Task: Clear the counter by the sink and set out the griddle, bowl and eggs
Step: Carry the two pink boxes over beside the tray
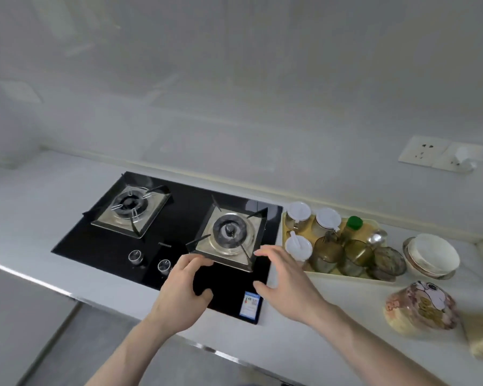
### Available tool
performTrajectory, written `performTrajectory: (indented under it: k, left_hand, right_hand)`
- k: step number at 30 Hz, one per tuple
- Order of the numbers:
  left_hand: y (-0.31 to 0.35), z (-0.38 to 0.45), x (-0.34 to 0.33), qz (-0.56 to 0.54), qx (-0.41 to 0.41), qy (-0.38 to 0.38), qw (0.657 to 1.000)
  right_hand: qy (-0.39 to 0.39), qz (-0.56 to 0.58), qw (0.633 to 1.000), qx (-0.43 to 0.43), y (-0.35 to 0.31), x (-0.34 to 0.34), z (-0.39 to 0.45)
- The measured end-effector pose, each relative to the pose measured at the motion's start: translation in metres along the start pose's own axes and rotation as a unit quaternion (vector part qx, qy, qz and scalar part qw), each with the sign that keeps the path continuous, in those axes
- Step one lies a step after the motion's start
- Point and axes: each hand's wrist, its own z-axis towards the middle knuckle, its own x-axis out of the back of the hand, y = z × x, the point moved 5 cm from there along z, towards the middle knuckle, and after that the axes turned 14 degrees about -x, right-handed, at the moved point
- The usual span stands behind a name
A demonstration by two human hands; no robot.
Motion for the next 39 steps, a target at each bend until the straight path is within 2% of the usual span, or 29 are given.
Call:
performTrajectory:
  k: [5,12,17,24,32,39]
  left_hand:
    - [-0.046,-0.064,0.101,0.014,0.041,0.078,0.996]
    - [-0.121,-0.198,0.197,0.047,0.131,0.168,0.976]
    - [-0.152,-0.275,0.238,0.047,0.188,0.207,0.959]
    - [-0.194,-0.361,0.282,0.048,0.274,0.282,0.918]
    - [-0.248,-0.423,0.322,0.054,0.356,0.323,0.875]
    - [-0.306,-0.458,0.398,0.076,0.417,0.357,0.833]
  right_hand:
    - [-0.053,0.000,0.997,0.057,-0.112,-0.065,0.005]
    - [-0.142,-0.037,0.978,0.146,-0.238,-0.171,-0.004]
    - [-0.202,-0.052,0.957,0.201,-0.315,-0.239,-0.017]
    - [-0.286,-0.062,0.921,0.258,-0.407,-0.321,-0.023]
    - [-0.357,-0.071,0.884,0.293,-0.485,-0.420,-0.003]
    - [-0.414,-0.069,0.850,0.317,-0.580,-0.501,0.025]
